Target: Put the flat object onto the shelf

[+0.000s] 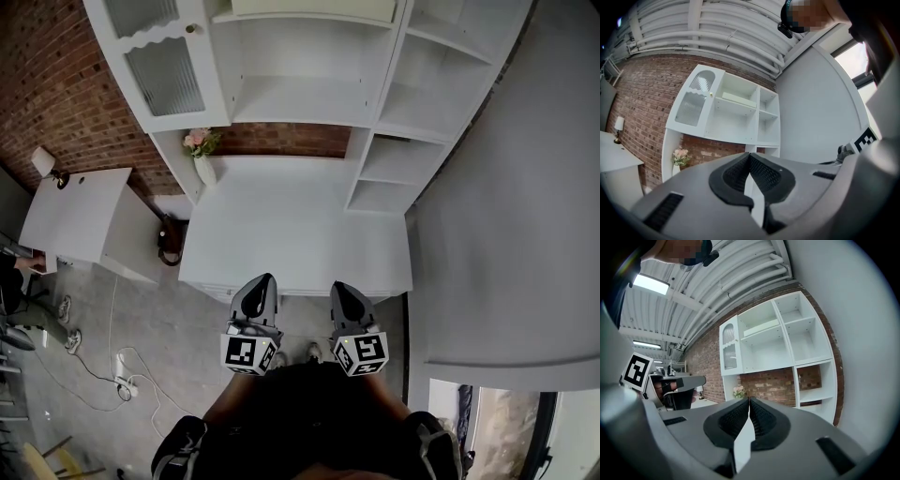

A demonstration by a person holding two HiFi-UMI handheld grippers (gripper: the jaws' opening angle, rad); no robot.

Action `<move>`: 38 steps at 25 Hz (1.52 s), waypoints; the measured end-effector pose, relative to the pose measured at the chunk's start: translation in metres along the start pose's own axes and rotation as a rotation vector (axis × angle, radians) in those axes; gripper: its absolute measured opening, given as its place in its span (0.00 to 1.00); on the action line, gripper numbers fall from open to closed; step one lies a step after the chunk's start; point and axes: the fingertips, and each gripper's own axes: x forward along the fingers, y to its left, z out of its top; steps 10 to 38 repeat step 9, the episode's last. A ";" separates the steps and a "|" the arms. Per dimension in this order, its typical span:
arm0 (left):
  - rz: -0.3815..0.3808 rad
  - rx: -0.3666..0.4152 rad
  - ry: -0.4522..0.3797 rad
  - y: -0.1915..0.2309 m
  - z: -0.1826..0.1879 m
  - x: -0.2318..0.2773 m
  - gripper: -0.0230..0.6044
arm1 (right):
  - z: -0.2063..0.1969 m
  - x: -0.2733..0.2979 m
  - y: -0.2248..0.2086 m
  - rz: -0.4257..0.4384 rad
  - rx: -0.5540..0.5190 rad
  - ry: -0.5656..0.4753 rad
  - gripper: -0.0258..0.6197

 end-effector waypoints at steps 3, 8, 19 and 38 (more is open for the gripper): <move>-0.003 0.001 0.004 0.000 -0.001 0.000 0.05 | -0.002 0.000 0.000 0.002 -0.004 0.007 0.09; 0.000 0.006 0.003 0.002 0.000 -0.001 0.05 | 0.000 0.001 0.001 0.002 -0.012 0.005 0.09; 0.001 0.006 0.003 0.002 0.000 -0.001 0.05 | 0.000 0.001 0.001 0.002 -0.014 0.003 0.09; 0.001 0.006 0.003 0.002 0.000 -0.001 0.05 | 0.000 0.001 0.001 0.002 -0.014 0.003 0.09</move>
